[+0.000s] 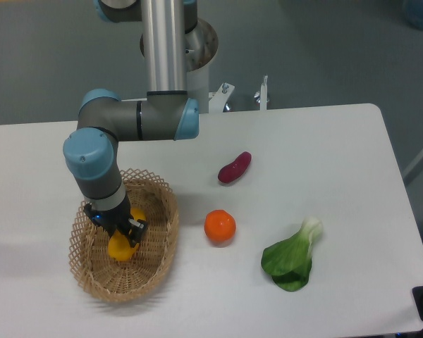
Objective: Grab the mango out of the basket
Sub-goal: 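Lift the mango out of the basket and carry it beside the orange, then hold the mango raised above the table next to the orange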
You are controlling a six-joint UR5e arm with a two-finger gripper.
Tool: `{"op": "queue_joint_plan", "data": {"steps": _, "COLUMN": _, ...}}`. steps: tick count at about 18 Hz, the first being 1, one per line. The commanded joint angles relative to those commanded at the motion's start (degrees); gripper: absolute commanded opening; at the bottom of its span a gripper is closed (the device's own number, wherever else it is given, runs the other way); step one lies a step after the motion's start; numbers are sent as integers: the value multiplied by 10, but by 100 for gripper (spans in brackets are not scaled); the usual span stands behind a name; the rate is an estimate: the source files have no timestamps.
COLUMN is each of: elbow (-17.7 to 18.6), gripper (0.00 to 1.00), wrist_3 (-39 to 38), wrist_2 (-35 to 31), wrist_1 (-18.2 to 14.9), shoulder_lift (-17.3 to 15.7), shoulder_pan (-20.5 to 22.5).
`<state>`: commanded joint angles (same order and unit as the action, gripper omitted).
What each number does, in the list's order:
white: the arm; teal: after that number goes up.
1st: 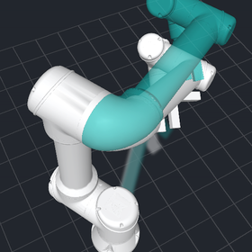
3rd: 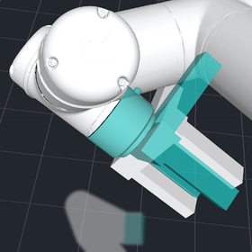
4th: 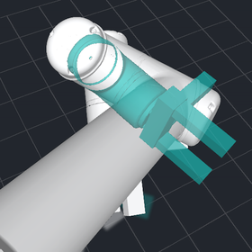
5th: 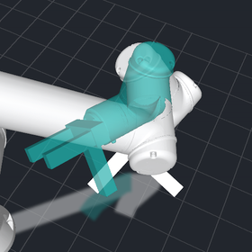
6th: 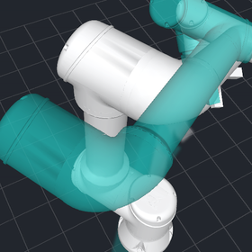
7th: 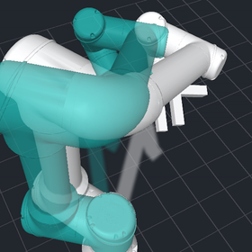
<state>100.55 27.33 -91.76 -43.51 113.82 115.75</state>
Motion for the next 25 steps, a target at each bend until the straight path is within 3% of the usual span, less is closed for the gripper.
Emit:
{"op": "queue_joint_plan", "data": {"steps": 5, "elbow": -7, "gripper": 36, "wrist_3": 44, "wrist_2": 5, "wrist_1": -13, "shoulder_lift": -51, "shoulder_pan": 54}}
{"op": "queue_joint_plan", "data": {"steps": 8, "elbow": -8, "gripper": 36, "wrist_3": 80, "wrist_2": 10, "wrist_1": -23, "shoulder_lift": -61, "shoulder_pan": 85}}
{"op": "queue_joint_plan", "data": {"steps": 12, "elbow": -11, "gripper": 36, "wrist_3": 163, "wrist_2": 44, "wrist_1": -75, "shoulder_lift": -94, "shoulder_pan": 151}}
{"op": "queue_joint_plan", "data": {"steps": 21, "elbow": -50, "gripper": 36, "wrist_3": 381, "wrist_2": 79, "wrist_1": -183, "shoulder_lift": -115, "shoulder_pan": 294}}
{"op": "queue_joint_plan", "data": {"steps": 25, "elbow": -58, "gripper": 36, "wrist_3": 440, "wrist_2": 80, "wrist_1": -186, "shoulder_lift": -114, "shoulder_pan": 325}}
